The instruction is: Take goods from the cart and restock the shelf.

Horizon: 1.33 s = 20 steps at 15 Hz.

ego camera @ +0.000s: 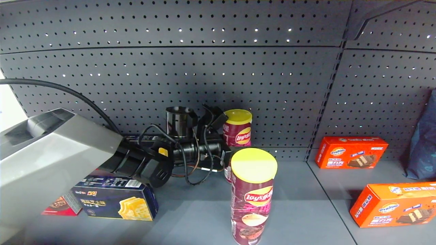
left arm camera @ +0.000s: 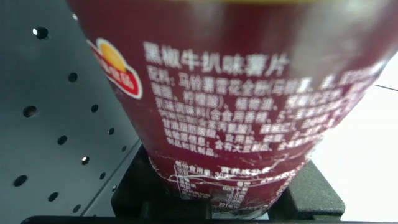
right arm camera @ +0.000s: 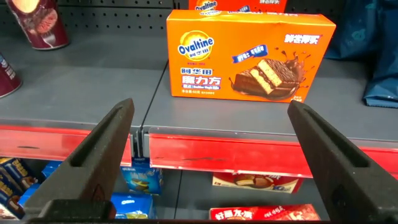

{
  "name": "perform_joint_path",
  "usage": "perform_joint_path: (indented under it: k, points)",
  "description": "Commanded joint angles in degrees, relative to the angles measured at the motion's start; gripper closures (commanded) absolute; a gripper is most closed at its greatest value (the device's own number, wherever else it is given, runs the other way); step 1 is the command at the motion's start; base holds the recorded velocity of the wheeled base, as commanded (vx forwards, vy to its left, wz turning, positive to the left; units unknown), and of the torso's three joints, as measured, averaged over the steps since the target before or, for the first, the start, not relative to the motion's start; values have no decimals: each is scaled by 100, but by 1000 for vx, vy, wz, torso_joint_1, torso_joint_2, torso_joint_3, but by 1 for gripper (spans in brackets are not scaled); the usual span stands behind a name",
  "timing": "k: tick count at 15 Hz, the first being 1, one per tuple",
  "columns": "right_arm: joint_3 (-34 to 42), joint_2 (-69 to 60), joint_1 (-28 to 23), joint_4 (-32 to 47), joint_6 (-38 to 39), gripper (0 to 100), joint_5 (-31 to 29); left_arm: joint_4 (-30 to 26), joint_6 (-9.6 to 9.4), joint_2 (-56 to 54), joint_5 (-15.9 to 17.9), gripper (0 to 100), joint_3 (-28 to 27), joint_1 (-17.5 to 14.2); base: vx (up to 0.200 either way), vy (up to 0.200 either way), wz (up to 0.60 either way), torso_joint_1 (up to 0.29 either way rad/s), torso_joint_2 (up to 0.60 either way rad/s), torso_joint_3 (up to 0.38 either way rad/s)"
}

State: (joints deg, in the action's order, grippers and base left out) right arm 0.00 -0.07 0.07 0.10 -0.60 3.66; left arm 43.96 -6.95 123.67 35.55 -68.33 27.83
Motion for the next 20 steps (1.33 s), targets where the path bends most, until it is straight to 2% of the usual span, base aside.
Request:
perform_joint_path:
  k: [1, 3, 6, 13, 14, 20]
  points:
    - [0, 7, 1, -1, -2, 0, 3, 7, 1, -89, 5, 100, 30, -6, 0, 0, 0, 0, 0, 0]
    - [0, 7, 1, -1, -2, 0, 3, 16, -43, -168, -4, 100, 276, -6, 0, 0, 0, 0, 0, 0]
    - [0, 7, 1, -1, -2, 0, 3, 16, -333, -168, -13, 100, 461, 12, 0, 0, 0, 0, 0, 0]
    - [0, 7, 1, -1, -2, 0, 3, 16, -316, -45, -48, 100, 153, 135, 0, 0, 0, 0, 0, 0]
    - [0, 7, 1, -1, -2, 0, 3, 25, -316, -45, -74, 0, 153, 144, 0, 0, 0, 0, 0, 0]
    - [0, 7, 1, -1, -2, 0, 3, 166, -307, -107, -171, 0, 320, 47, 0, 0, 0, 0, 0, 0]
